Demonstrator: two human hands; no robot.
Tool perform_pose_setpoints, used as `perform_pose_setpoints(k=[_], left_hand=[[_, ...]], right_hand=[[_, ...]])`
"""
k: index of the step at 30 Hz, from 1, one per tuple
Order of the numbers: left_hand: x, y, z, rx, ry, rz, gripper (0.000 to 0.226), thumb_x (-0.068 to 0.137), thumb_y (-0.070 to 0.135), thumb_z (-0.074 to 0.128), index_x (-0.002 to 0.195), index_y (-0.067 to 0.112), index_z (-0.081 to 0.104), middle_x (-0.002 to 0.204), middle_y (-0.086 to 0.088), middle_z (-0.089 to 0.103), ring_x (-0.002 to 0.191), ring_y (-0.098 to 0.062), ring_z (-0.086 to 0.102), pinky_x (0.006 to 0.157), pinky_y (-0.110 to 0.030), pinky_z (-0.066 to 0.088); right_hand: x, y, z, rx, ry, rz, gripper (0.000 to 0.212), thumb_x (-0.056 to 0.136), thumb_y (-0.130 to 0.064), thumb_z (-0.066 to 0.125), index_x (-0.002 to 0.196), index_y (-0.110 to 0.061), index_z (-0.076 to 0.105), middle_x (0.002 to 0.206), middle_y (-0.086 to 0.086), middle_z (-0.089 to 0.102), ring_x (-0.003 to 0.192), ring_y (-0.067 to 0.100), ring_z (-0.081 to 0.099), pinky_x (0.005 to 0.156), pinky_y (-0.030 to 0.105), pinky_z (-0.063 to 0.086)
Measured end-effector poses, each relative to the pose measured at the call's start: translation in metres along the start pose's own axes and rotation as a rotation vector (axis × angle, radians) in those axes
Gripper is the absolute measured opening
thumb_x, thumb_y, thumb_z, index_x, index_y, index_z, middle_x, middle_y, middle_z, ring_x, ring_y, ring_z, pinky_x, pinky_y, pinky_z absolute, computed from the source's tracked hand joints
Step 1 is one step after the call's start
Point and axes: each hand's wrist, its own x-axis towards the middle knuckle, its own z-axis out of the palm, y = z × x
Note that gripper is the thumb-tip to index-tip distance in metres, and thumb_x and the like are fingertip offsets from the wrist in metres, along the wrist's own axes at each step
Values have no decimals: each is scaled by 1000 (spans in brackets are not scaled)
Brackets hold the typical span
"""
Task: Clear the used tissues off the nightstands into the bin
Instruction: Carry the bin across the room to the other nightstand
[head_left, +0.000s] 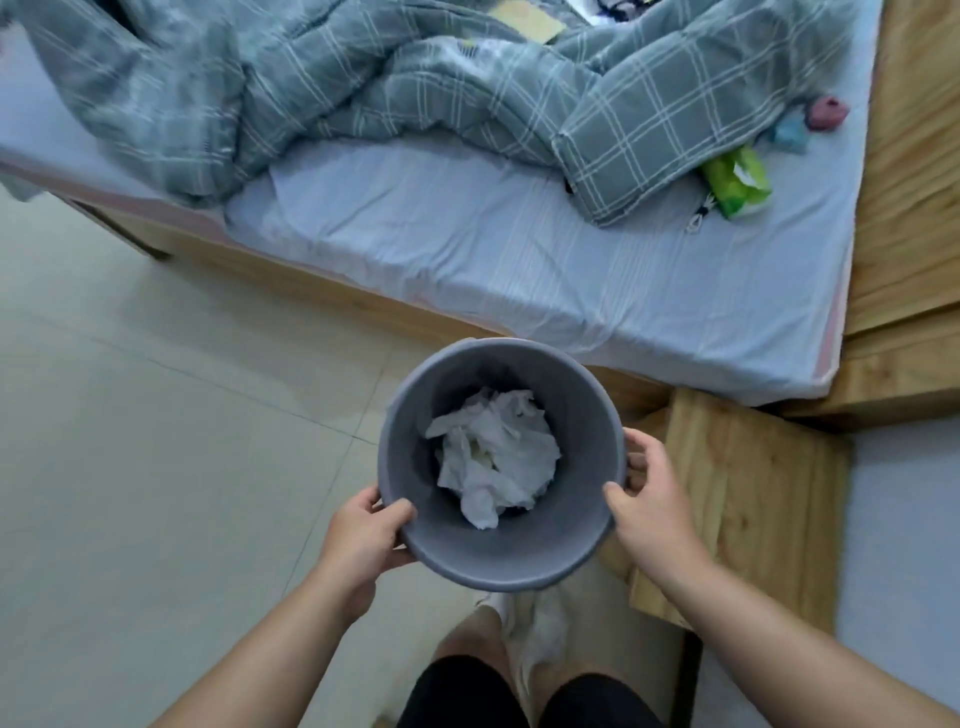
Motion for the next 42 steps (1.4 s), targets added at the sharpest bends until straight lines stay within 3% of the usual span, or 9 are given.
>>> perform_pose_setpoints(k=[3,7,11,16,21,30,33,36,42], left_hand=[[-50,8,-32,-83,42,32,31,87,-1,65,107,21,74,88,-3,83,75,-28,80,58,-37,64],[-91,0,-80,-210,104,60,37,91,-1,64,108,30,72,87,0,83,79,-29,81,59,-38,65],[-103,-17,-144,-323,165,50,36,91,-2,63,111,26,73,89,-5,84,80,-30,80,59,-37,65],[-101,-22,-242,-390,228,45,33,91,1,65,111,26,74,89,-1,84,78,-23,81,59,-33,65],[-88,-7,-336,-494,279,23,33,91,-2,64,113,21,73,90,-7,84,76,-24,79,61,-35,64],[-43,35,-429,-730,346,15,36,91,-7,63,119,14,73,92,-9,83,80,-32,78,66,-39,66],[-16,58,-459,-783,374,-10,39,91,-8,62,122,13,71,94,-10,84,79,-31,79,68,-42,66],[13,89,-499,-817,395,-34,41,90,-10,63,124,13,71,98,-14,83,84,-35,80,70,-44,66],[54,150,-585,-875,512,-46,42,89,-9,64,124,14,70,95,-12,84,81,-29,81,67,-42,66]], right_hand=[[-29,-47,1,-35,-65,-66,57,88,-2,68,128,-40,55,110,-15,66,95,-7,65,78,22,56],[-56,-98,30,-119,-153,-147,58,87,-2,69,127,-42,54,106,-22,67,93,-16,62,70,11,49],[-71,-135,93,-168,-268,-192,55,85,-4,73,121,-44,60,102,-32,65,89,-19,61,55,5,49],[-85,-189,192,-229,-452,-228,48,91,-9,75,109,-51,60,91,-28,70,88,-1,67,50,11,53],[-92,-258,285,-309,-594,-355,51,89,-5,73,104,-52,63,93,-28,72,86,-11,65,53,10,53],[-51,-351,423,-452,-635,-426,45,93,-17,68,128,-44,56,107,-16,70,90,6,69,56,20,60],[-25,-375,472,-511,-703,-376,23,97,-22,60,109,-41,65,88,-18,76,76,3,73,59,30,64],[0,-406,526,-573,-785,-376,24,99,-24,53,102,-45,64,84,-28,72,74,-5,68,63,29,58],[28,-498,637,-645,-889,-405,15,99,-24,52,99,-33,64,91,-9,73,83,12,68,70,32,56]])
